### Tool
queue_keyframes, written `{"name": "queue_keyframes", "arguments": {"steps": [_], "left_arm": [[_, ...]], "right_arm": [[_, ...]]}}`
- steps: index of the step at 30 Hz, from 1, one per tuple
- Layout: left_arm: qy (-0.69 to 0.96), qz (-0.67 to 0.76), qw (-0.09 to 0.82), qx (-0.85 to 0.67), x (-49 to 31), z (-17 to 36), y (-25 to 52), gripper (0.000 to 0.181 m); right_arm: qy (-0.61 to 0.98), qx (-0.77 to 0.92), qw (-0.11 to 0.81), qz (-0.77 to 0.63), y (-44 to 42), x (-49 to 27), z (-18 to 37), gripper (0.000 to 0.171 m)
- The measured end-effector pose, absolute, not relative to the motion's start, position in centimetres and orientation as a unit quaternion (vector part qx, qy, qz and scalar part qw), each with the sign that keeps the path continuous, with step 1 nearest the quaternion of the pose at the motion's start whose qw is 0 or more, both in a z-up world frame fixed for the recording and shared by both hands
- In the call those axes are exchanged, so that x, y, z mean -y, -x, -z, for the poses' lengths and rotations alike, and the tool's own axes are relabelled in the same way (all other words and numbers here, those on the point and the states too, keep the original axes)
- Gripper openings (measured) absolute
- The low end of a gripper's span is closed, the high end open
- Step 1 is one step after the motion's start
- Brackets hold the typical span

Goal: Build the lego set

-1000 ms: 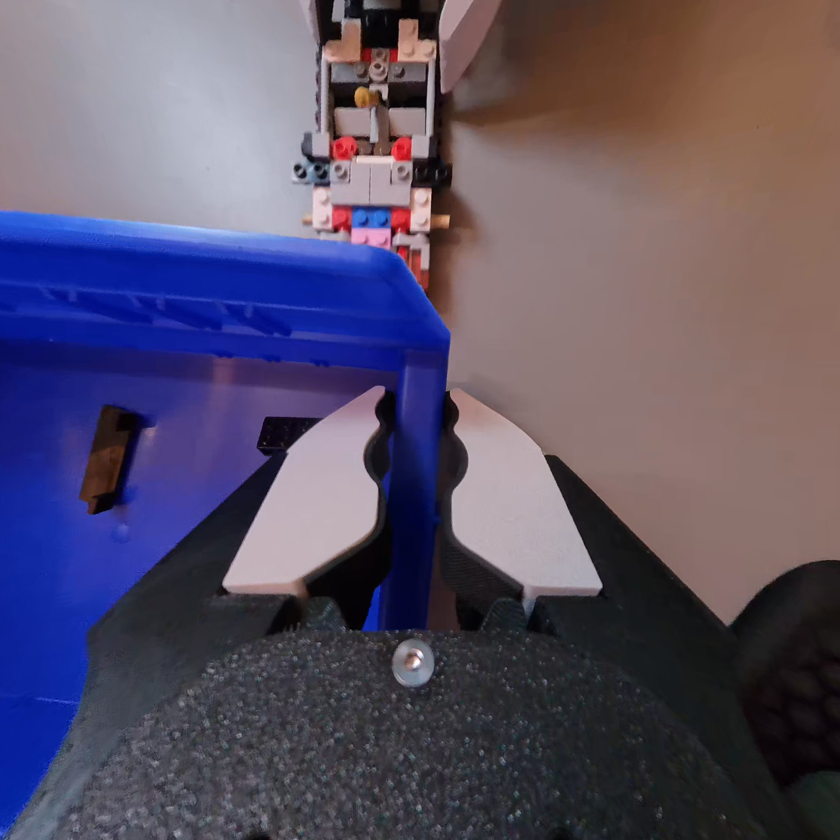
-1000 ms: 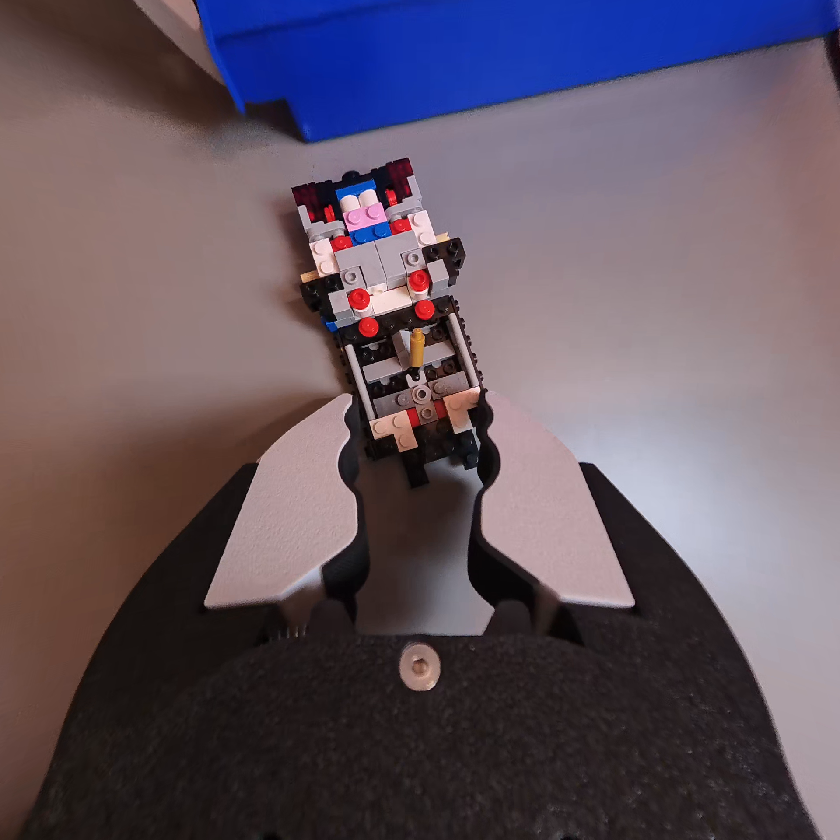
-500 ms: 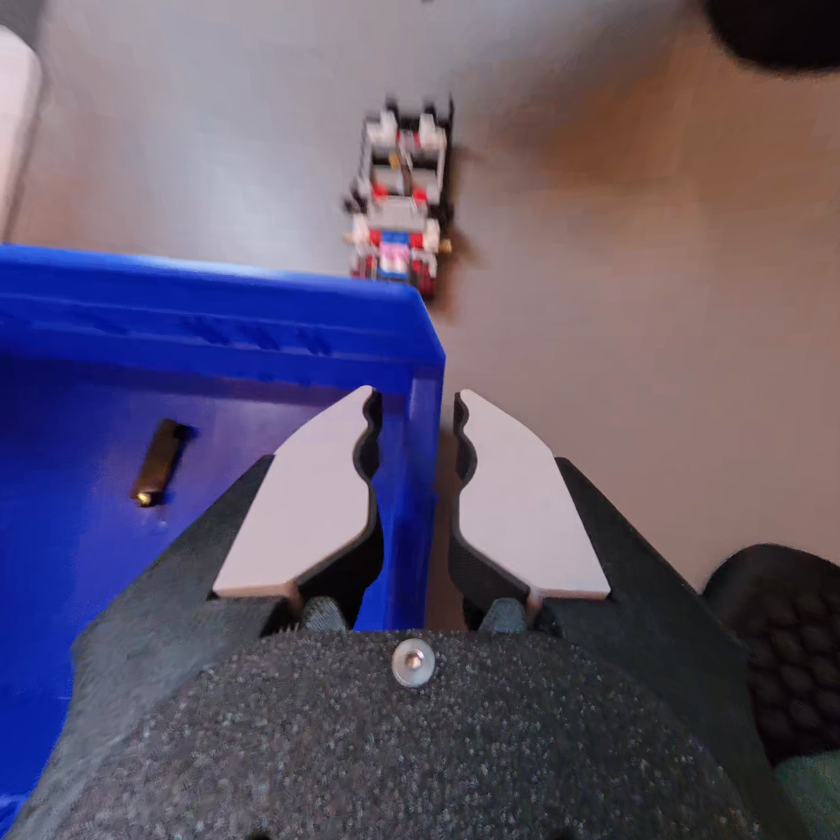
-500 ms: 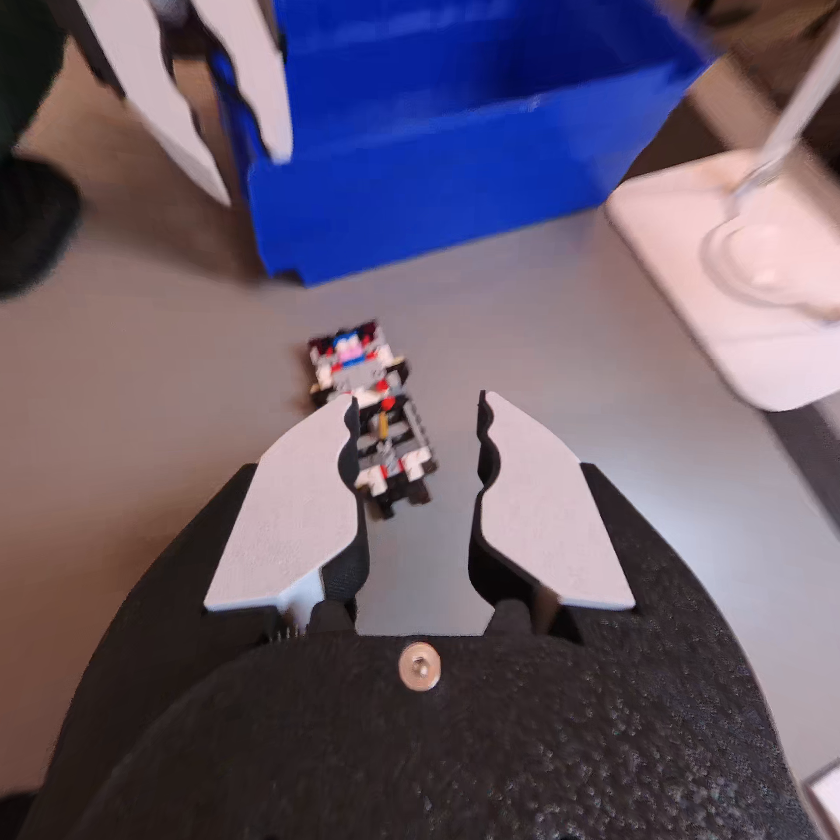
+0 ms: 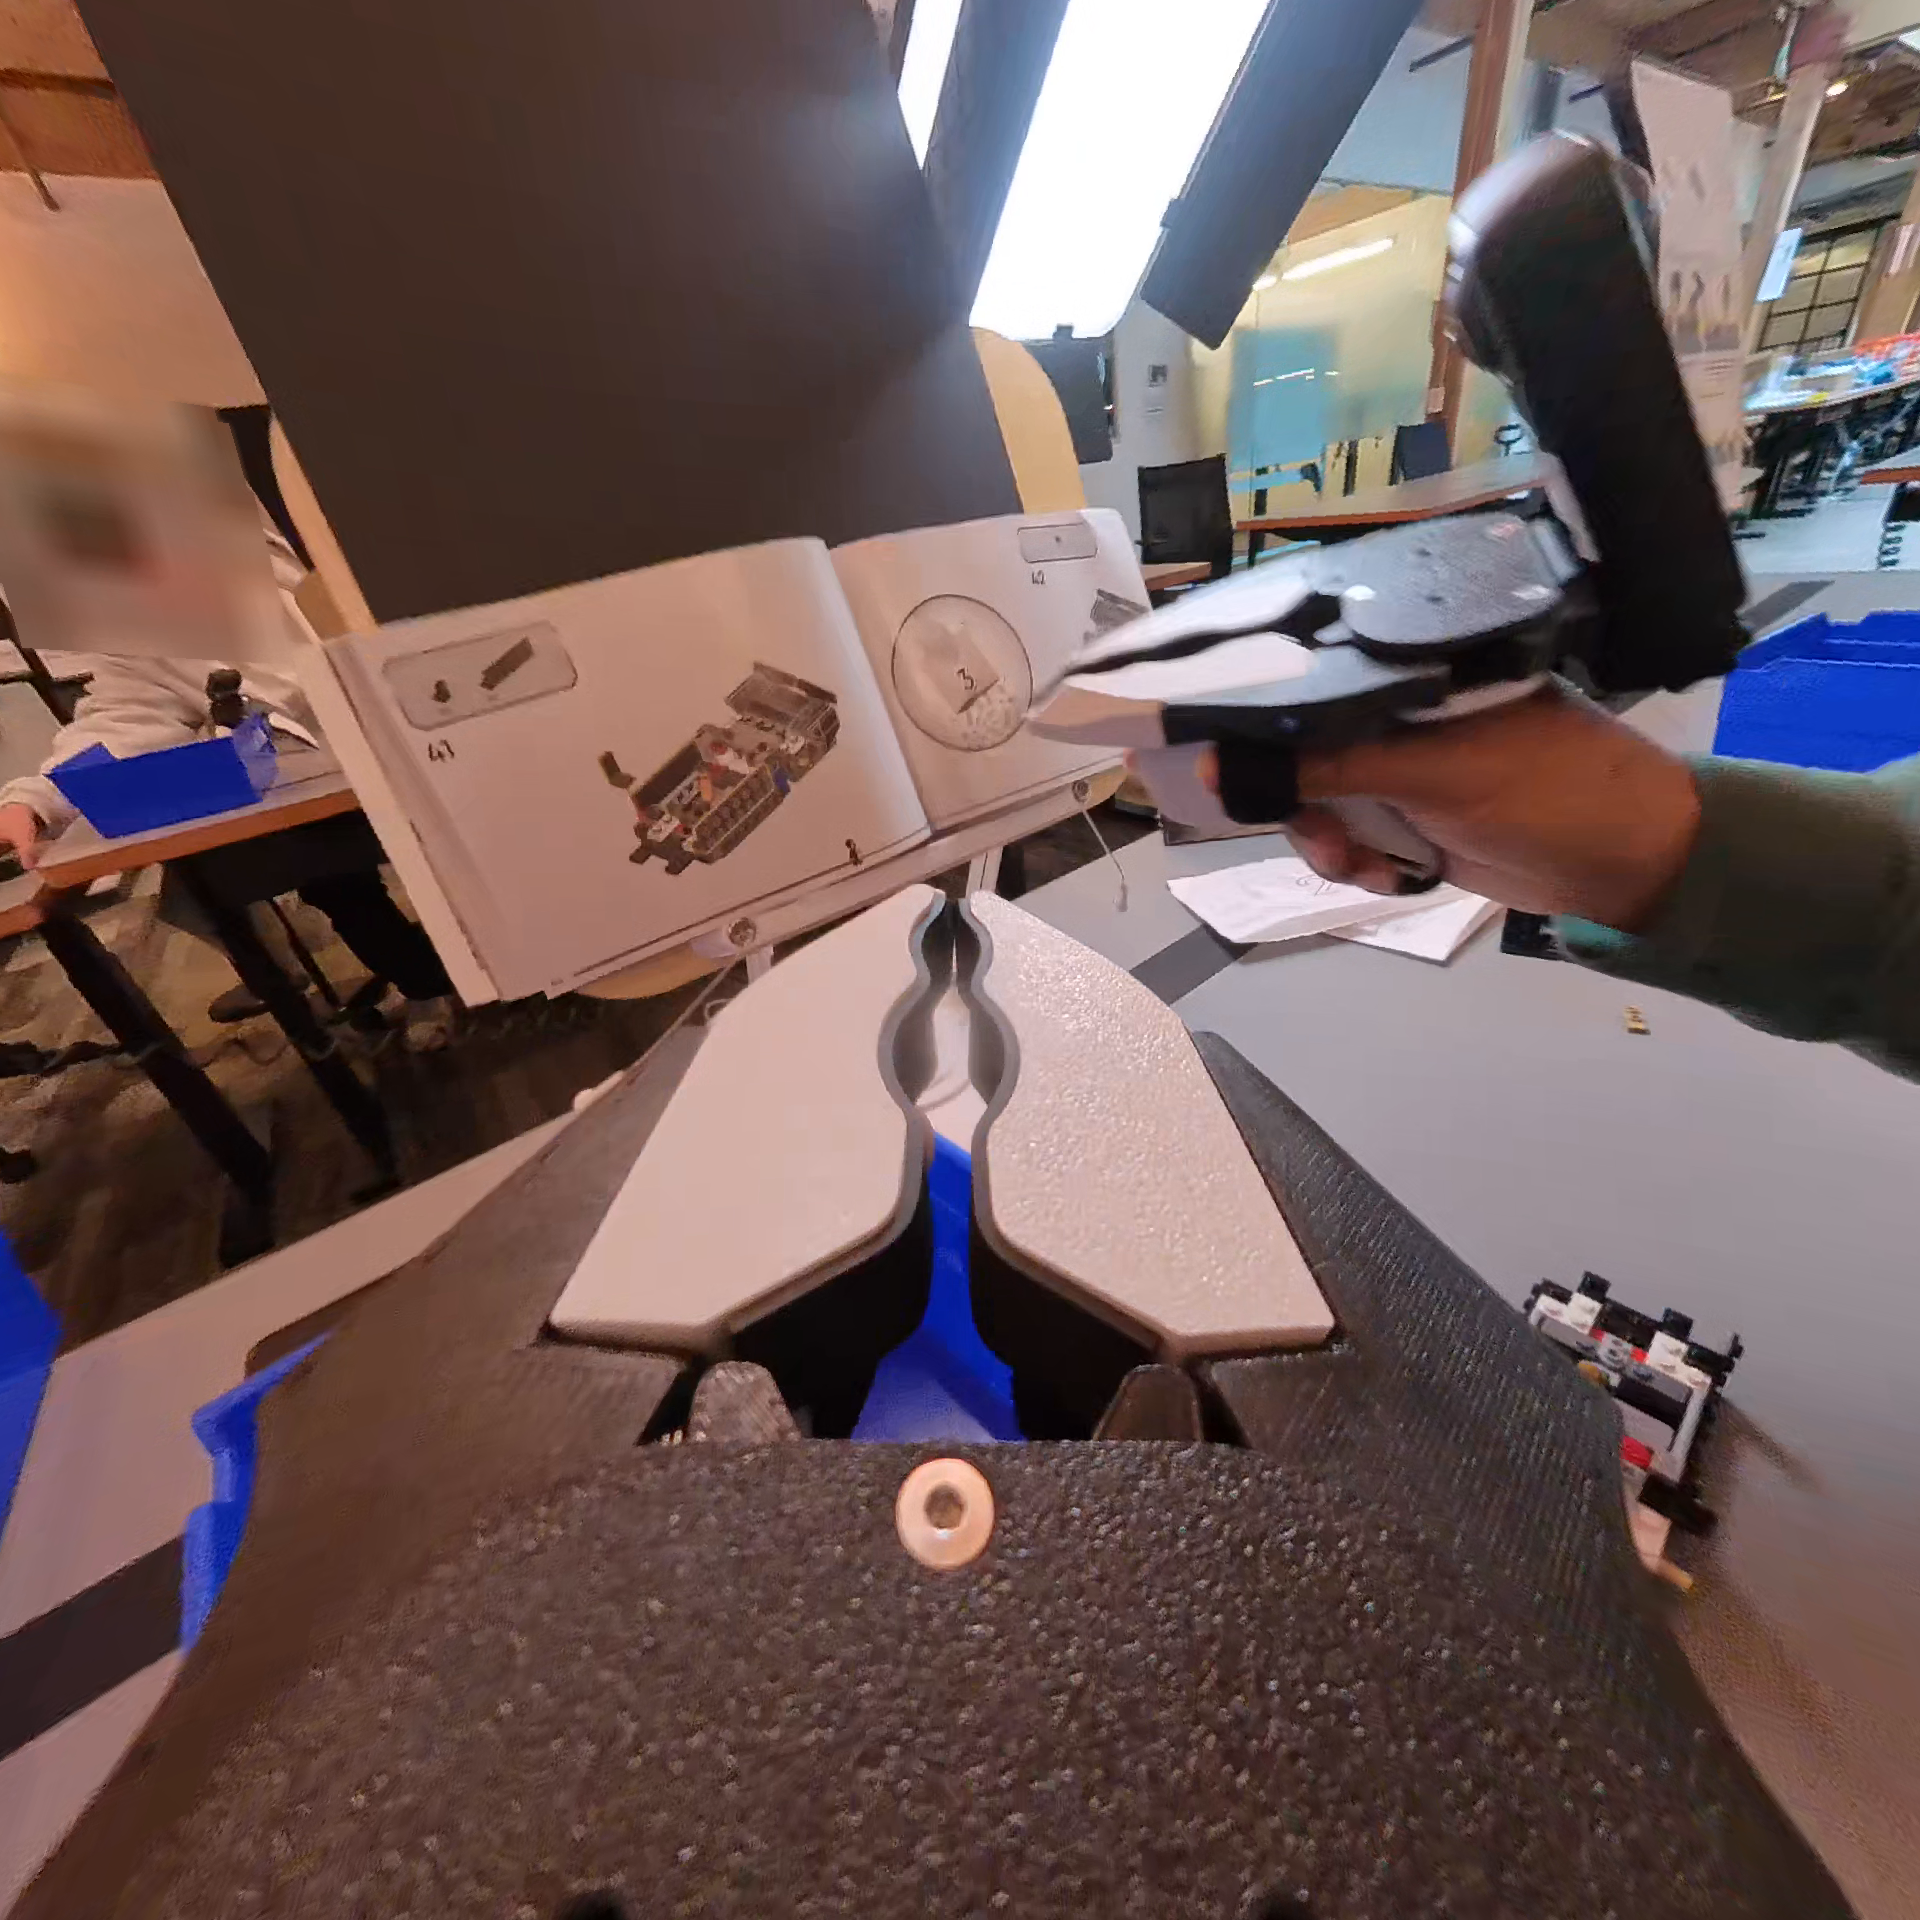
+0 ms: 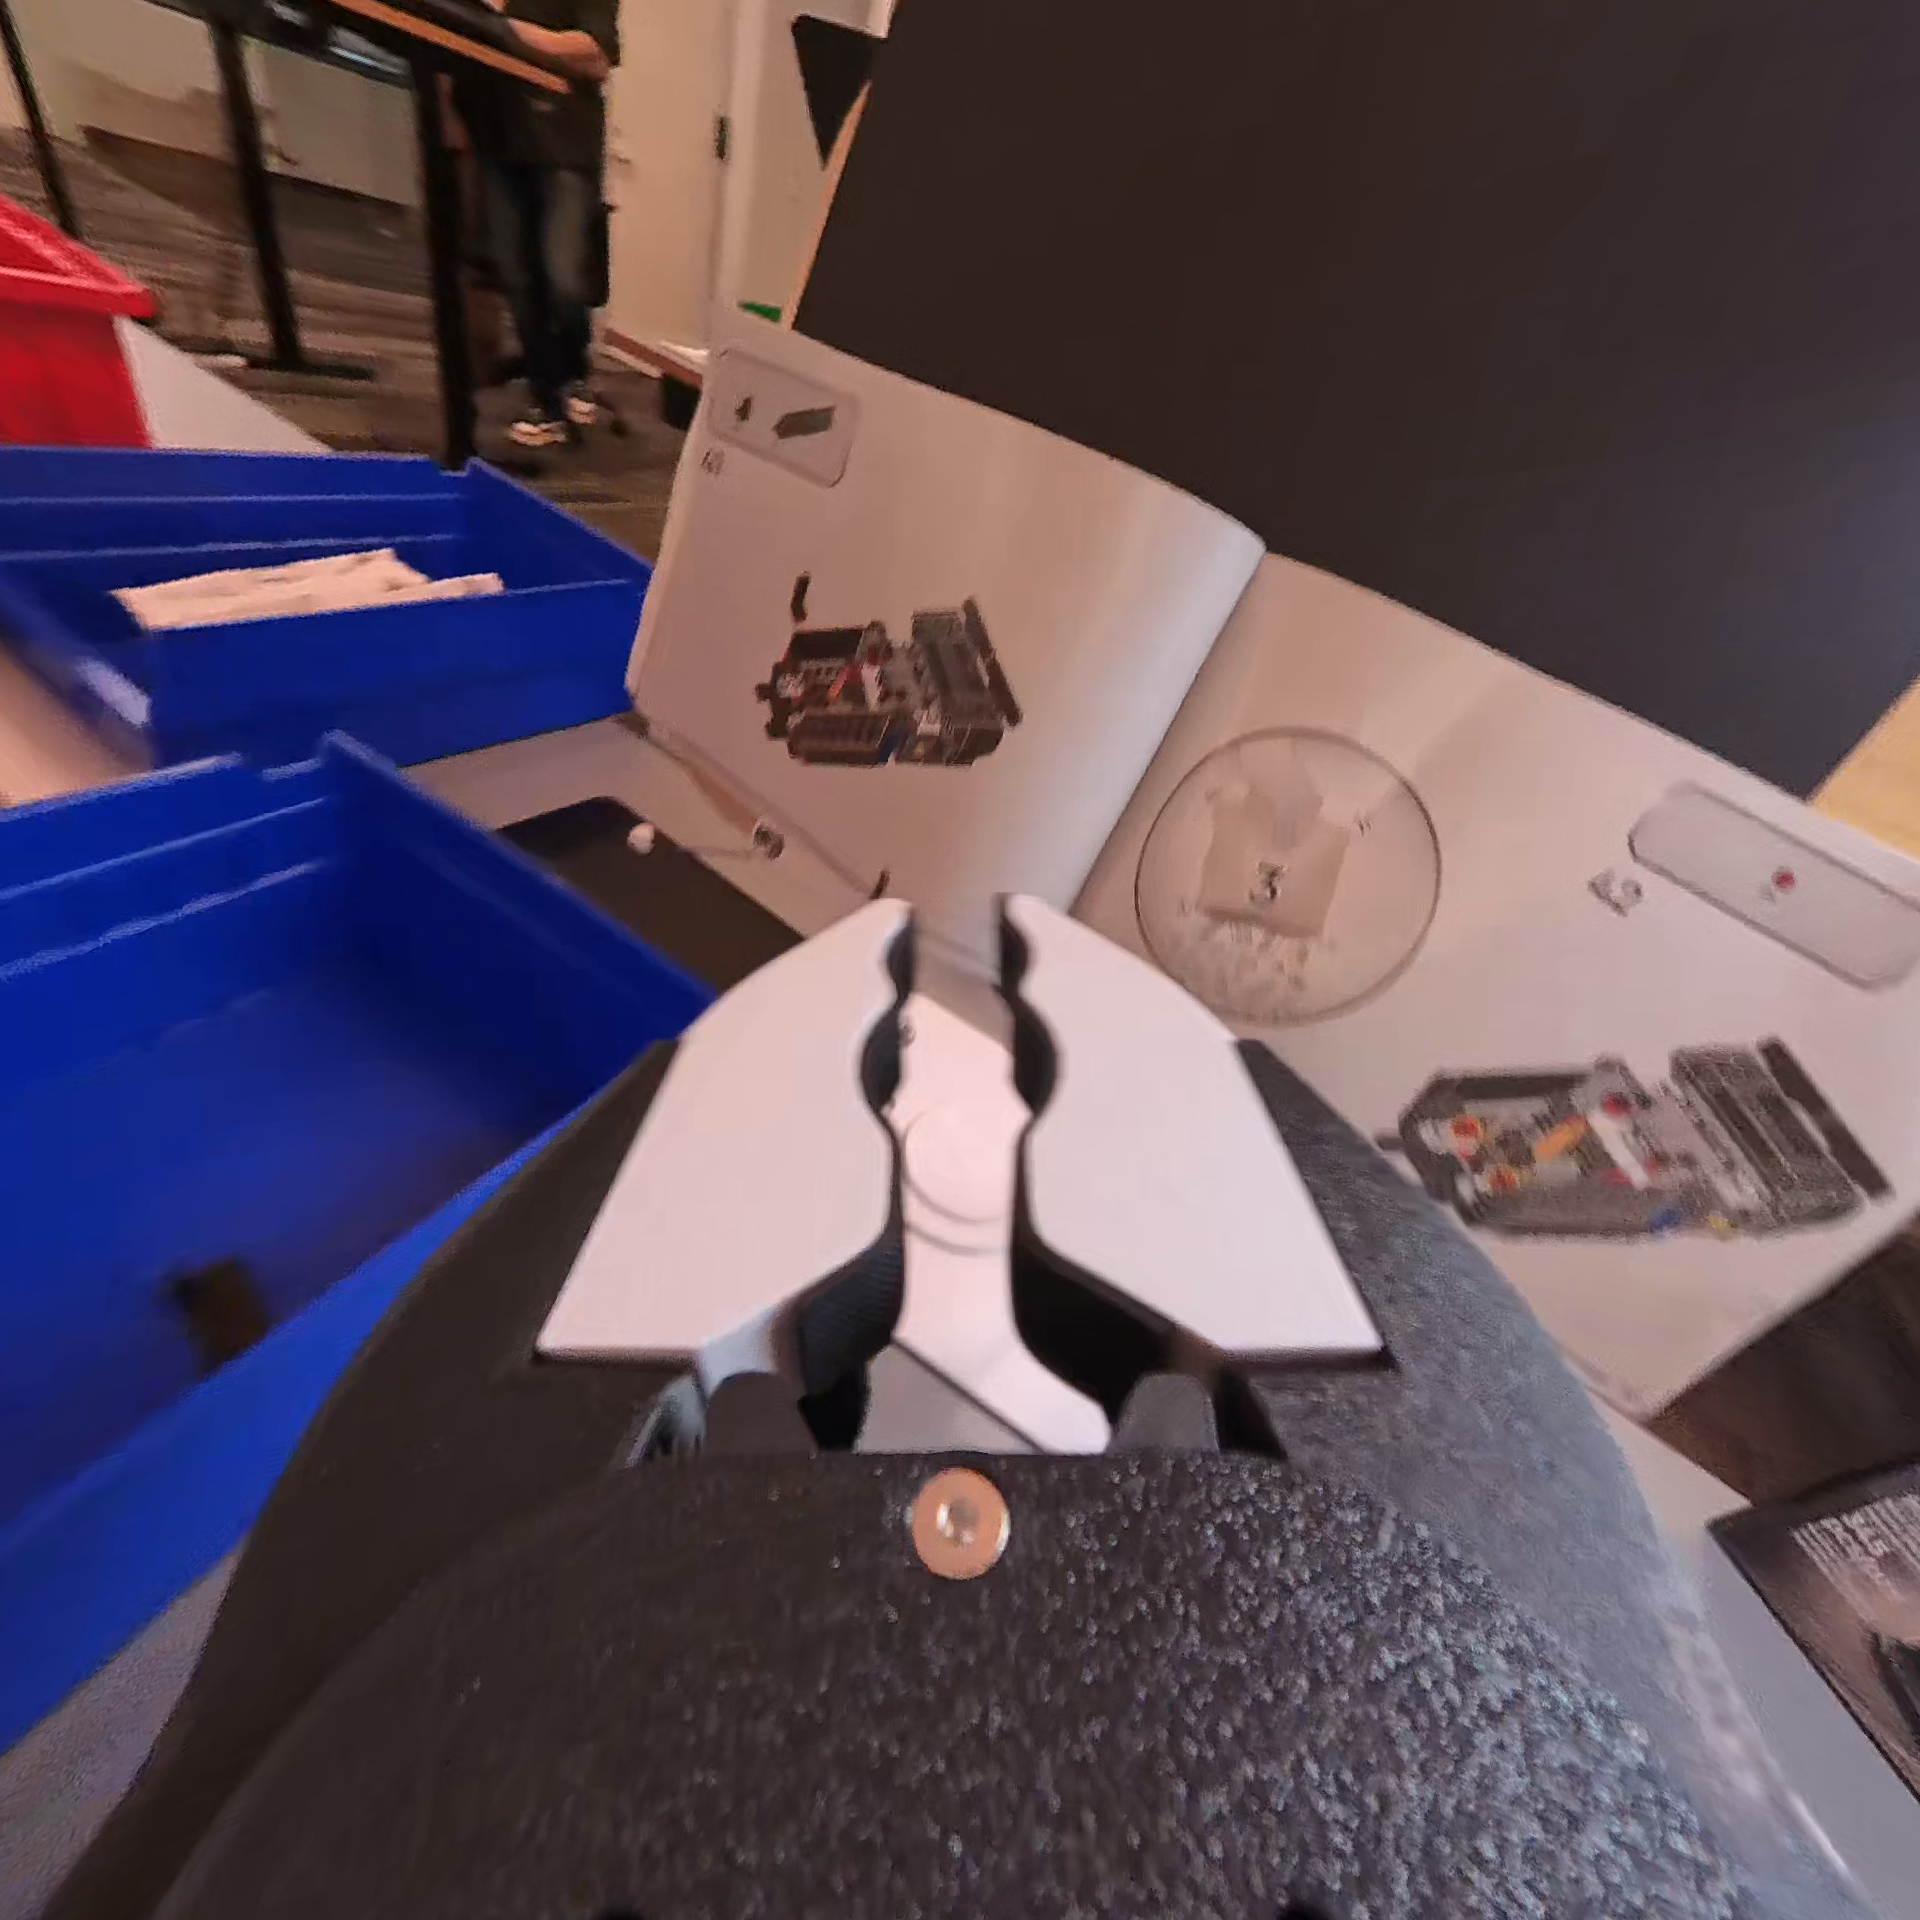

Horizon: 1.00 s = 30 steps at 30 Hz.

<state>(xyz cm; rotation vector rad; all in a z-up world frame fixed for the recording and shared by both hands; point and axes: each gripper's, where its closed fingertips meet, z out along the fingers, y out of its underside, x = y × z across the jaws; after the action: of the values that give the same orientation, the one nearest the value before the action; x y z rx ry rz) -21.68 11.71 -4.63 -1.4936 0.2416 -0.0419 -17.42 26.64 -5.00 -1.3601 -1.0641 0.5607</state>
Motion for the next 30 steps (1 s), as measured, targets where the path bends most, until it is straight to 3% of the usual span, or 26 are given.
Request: {"name": "queue_keyframes", "arguments": {"steps": [5, 9, 12, 15, 18, 30], "left_arm": [[0.681, 0.051, 0.725, -0.092, -12.2, 5.7, 22.2, 0.000], [0.686, 0.049, 0.719, -0.101, -12.4, 6.4, 22.0, 0.000], [0.687, 0.048, 0.717, -0.112, -12.4, 6.6, 21.8, 0.000], [0.683, 0.053, 0.720, -0.114, -12.1, 6.3, 22.0, 0.000], [0.682, 0.057, 0.721, -0.109, -12.1, 6.4, 22.4, 0.000], [0.704, 0.061, 0.696, -0.128, -13.0, 8.5, 21.2, 0.000]], "right_arm": [[0.612, 0.424, 0.647, -0.166, 22.8, -30.0, 4.5, 0.081], [0.591, 0.407, 0.693, -0.070, 25.0, -31.7, 3.9, 0.093], [0.581, 0.401, 0.708, -0.032, 25.1, -32.5, 4.0, 0.082], [0.574, 0.389, 0.719, -0.039, 23.9, -33.1, 3.5, 0.055], [0.578, 0.395, 0.711, -0.069, 22.8, -33.2, 3.5, 0.041], [0.609, 0.403, 0.654, -0.198, 17.2, -34.6, 5.1, 0.023]]}}
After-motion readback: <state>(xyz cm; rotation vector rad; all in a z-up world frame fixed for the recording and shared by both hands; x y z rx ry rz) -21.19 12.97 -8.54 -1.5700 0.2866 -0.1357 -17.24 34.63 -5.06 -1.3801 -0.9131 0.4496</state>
